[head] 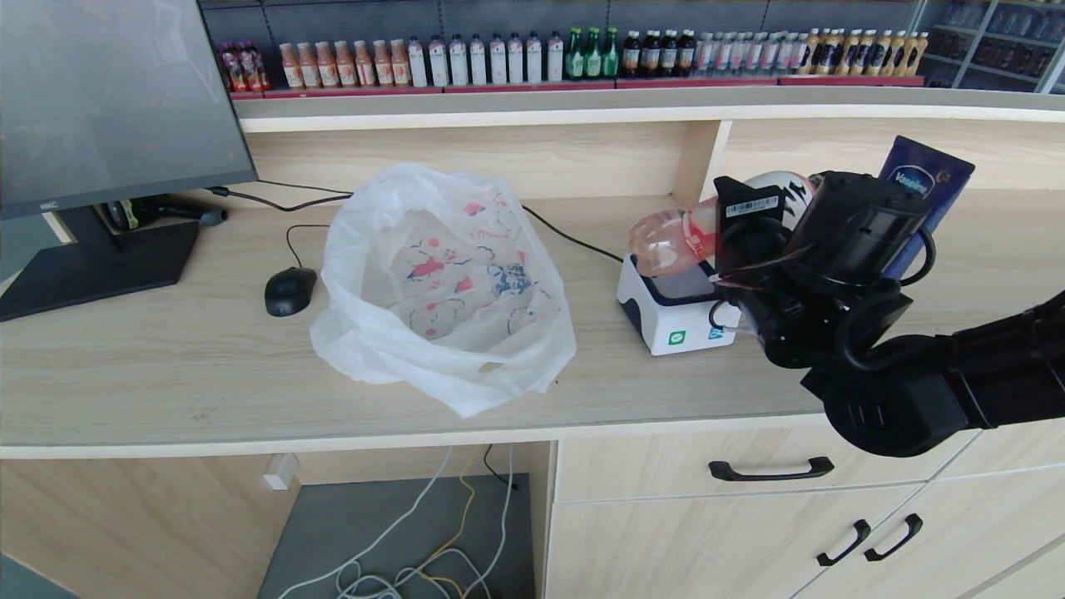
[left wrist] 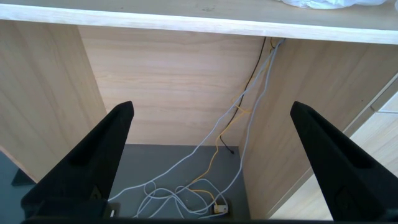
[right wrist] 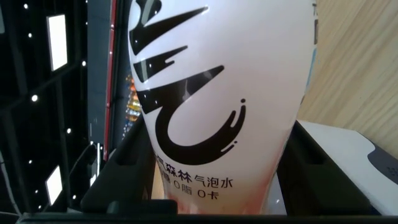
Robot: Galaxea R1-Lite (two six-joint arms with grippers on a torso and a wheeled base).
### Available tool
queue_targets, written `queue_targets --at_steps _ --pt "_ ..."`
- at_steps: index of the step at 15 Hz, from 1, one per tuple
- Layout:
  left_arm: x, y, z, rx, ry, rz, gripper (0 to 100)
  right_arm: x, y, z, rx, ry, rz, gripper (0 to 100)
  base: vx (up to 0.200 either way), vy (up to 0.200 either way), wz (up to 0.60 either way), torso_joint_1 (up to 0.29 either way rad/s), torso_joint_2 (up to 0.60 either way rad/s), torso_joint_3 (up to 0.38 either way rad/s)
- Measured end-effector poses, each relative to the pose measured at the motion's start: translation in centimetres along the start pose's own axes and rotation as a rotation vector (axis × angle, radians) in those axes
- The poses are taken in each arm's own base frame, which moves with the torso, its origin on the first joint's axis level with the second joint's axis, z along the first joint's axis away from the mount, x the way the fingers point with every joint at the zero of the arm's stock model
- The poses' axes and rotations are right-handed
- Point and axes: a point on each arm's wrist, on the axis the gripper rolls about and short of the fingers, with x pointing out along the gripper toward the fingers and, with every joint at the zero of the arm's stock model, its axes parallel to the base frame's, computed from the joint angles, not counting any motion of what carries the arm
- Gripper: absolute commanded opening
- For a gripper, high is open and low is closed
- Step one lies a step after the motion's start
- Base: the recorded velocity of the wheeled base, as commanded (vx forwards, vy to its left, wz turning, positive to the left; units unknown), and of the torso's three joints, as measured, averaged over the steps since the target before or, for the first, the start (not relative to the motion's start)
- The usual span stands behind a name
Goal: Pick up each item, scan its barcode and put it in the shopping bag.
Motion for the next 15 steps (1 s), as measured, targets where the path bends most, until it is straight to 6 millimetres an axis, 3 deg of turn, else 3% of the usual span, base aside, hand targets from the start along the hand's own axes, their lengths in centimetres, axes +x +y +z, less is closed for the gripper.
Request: queue_targets --at_steps 8,12,15 --pt "0.0 0.0 0.0 0.000 0.000 0.000 100 -1.5 2.6 0.5 -0.063 0.015 0.062 0 0.000 0.000 0.00 0.000 0.00 0.000" --pt "0.0 0.0 0.0 0.000 0.000 0.000 100 -2.3 4.6 1.3 -0.193 -0.006 0.121 0 0.000 0.000 0.00 0.000 0.00 0.000" --pt "0.0 0.0 0.0 0.000 0.000 0.000 100 -3.5 6.8 1.5 -0.337 0.011 0.269 0 0.000 0.000 0.00 0.000 0.00 0.000"
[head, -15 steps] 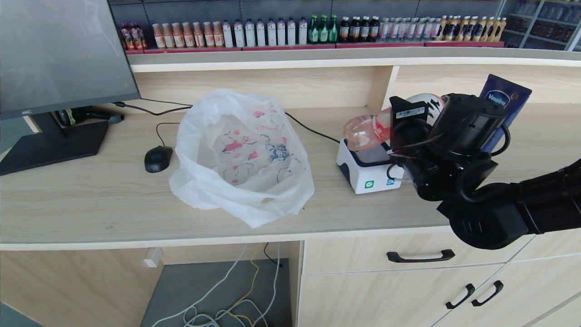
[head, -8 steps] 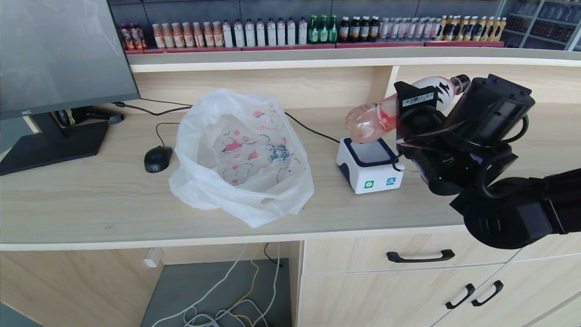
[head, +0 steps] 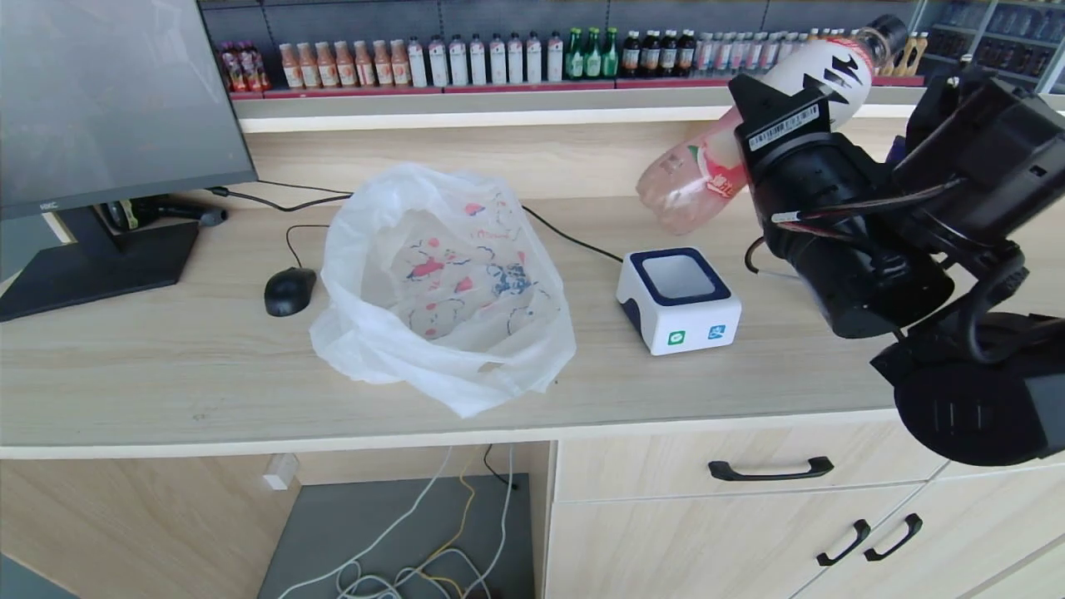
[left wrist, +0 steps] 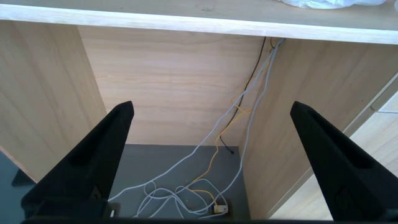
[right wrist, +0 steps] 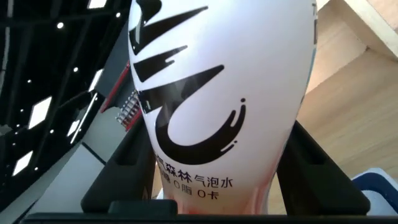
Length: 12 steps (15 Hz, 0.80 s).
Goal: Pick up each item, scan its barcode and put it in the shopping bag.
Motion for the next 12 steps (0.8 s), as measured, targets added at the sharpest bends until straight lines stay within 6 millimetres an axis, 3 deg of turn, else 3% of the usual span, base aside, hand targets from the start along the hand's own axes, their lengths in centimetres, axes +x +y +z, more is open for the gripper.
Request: queue_targets --at_steps 5,12 --pt "0.0 0.0 0.0 0.000 0.000 -0.001 100 -0.9 1.3 0.7 -0.272 -0.053 0.105 0 0.000 0.000 0.00 0.000 0.00 0.000" --pt "0.0 0.0 0.0 0.001 0.000 0.000 100 -3.3 0.1 0.6 -0.581 -0.066 0.270 0 0.000 0.000 0.00 0.000 0.00 0.000"
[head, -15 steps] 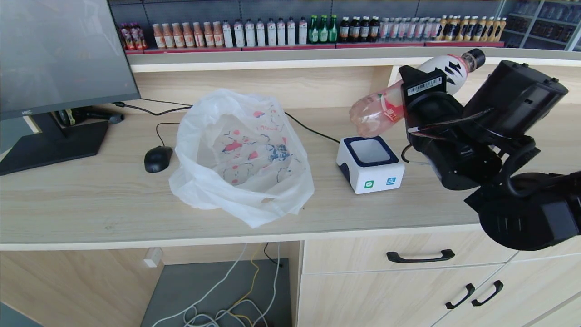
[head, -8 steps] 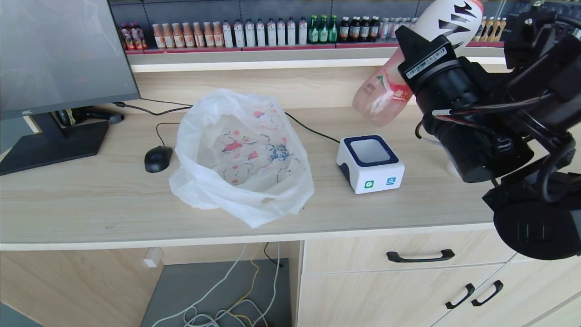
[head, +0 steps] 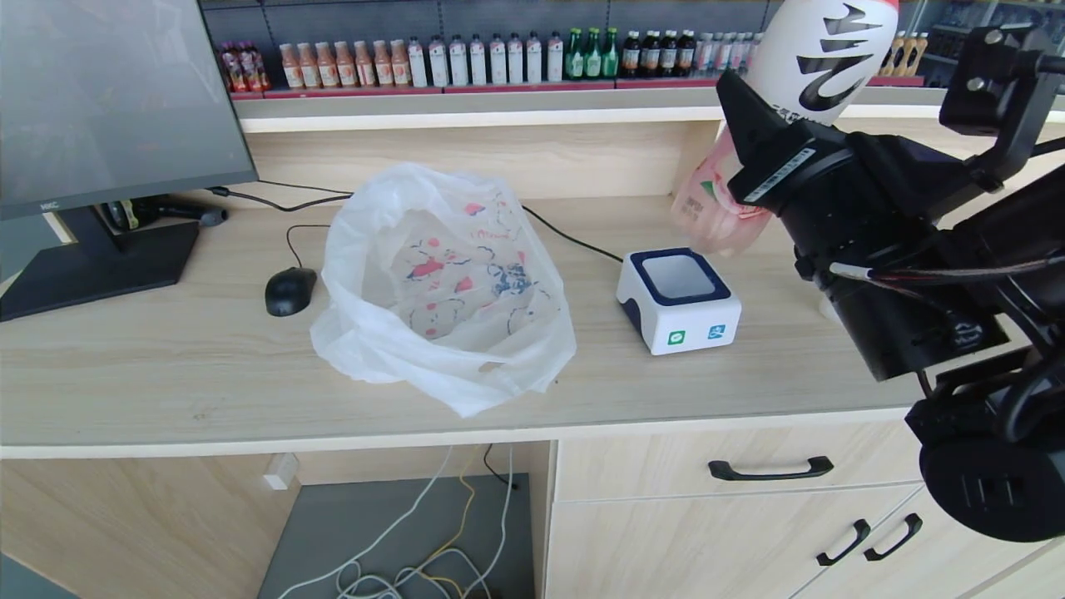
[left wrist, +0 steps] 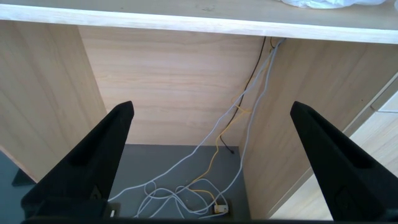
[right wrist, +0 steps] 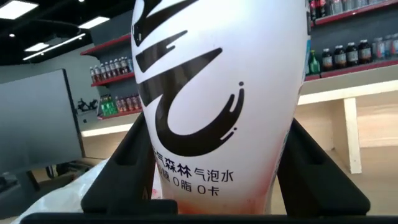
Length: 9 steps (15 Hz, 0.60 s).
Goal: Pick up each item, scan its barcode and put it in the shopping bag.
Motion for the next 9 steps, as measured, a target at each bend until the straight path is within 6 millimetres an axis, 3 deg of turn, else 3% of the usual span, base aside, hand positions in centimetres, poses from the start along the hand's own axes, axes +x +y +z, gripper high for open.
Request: queue_targets --at_steps 8,9 --pt "0.00 0.00 0.00 -0.001 0.000 0.000 100 -0.50 -0.16 -0.56 -0.125 -0.010 0.093 0 0.000 0.000 0.00 0.000 0.00 0.000" --pt "0.00 0.00 0.00 -0.001 0.000 0.000 100 -0.46 -0.36 -0.69 -0.130 -0.007 0.088 0 0.000 0.200 0.00 0.007 0.01 -0.002"
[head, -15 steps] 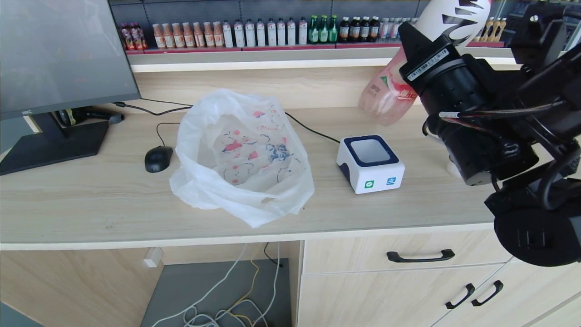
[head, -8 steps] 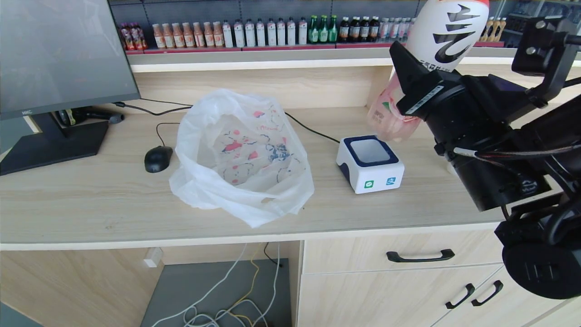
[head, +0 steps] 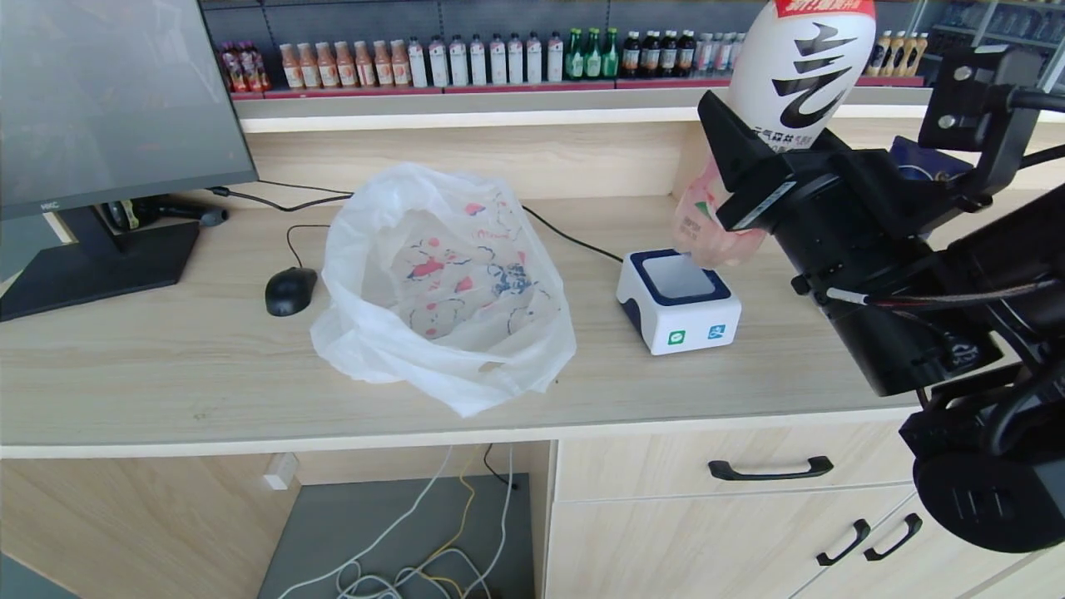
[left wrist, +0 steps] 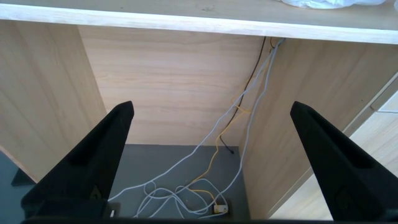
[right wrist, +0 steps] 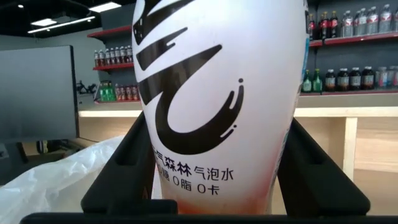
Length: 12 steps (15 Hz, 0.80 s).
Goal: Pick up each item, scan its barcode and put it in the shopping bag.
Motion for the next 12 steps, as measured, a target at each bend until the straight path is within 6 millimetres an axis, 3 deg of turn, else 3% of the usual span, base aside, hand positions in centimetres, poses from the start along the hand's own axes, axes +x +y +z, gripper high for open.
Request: queue_targets --at_steps 12 --pt "0.00 0.00 0.00 -0.003 0.000 0.001 100 0.09 -0.58 -0.44 0.003 0.010 -0.020 0 0.000 0.200 0.00 0.001 0.00 0.002"
